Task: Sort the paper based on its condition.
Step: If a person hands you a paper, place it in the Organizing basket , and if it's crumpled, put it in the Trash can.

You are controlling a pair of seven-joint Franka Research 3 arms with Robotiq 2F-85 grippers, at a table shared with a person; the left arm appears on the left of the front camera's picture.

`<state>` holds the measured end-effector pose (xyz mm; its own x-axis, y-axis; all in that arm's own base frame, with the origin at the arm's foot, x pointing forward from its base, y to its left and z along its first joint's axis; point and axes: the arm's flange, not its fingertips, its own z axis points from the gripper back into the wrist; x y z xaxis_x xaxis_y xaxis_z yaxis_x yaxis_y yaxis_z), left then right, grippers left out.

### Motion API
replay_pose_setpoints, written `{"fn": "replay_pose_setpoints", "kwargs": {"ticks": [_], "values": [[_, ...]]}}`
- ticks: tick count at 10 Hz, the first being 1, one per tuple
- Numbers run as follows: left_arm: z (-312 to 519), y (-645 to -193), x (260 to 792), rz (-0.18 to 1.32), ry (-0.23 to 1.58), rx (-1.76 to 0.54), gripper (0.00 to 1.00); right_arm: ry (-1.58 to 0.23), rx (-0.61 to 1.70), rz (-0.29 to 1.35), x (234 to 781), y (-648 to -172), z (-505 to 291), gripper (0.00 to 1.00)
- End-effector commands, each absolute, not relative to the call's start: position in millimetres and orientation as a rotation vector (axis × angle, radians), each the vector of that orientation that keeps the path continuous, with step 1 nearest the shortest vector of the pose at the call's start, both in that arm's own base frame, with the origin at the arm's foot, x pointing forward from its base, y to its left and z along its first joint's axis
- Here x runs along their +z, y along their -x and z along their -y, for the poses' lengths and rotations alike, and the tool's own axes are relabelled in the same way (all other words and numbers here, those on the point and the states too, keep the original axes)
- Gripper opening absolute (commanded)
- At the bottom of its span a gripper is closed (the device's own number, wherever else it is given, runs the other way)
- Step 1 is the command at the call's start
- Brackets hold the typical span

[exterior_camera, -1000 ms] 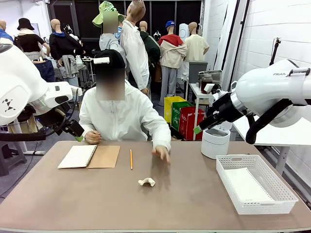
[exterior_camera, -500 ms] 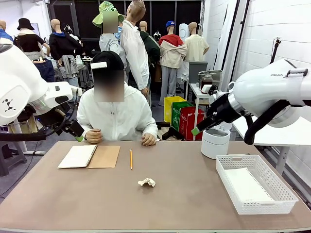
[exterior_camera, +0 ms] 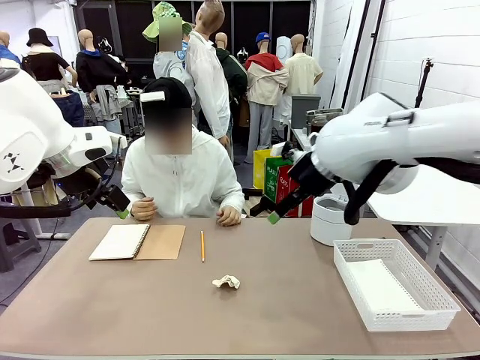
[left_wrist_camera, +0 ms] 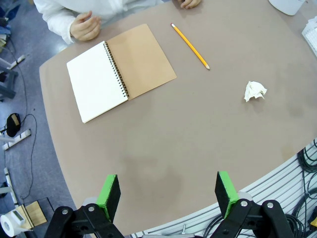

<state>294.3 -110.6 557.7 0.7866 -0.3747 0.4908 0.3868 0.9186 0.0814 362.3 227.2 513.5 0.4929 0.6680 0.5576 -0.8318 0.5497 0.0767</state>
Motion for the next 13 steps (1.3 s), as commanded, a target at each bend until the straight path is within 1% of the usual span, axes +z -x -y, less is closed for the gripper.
{"fn": "replay_pose_setpoints", "kwargs": {"ticks": [1, 4, 6, 7, 11, 13], "values": [[110.5, -294.2, 558.0, 0.524, 0.026, -0.411, 1.00, -0.301, 1.059, 0.462, 501.3, -376.8, -251.2, 1.00], [110.5, -294.2, 558.0, 0.524, 0.026, -0.411, 1.00, -0.243, 1.194, 0.392, 471.4, -381.7, -284.0, 1.00], [110.5, -294.2, 558.0, 0.524, 0.026, -0.411, 1.00, -0.243, 1.200, 0.385, 466.5, -379.9, -283.8, 1.00], [110.5, -294.2, 558.0, 0.524, 0.026, -0.411, 1.00, -0.257, 1.166, 0.386, 464.6, -373.3, -288.6, 1.00], [110.5, -294.2, 558.0, 0.524, 0.026, -0.411, 1.00, -0.257, 1.166, 0.386, 464.6, -373.3, -288.6, 1.00], [110.5, -294.2, 558.0, 0.524, 0.026, -0.411, 1.00, -0.225, 1.221, 0.379, 454.5, -382.5, -298.8, 1.00]]}}
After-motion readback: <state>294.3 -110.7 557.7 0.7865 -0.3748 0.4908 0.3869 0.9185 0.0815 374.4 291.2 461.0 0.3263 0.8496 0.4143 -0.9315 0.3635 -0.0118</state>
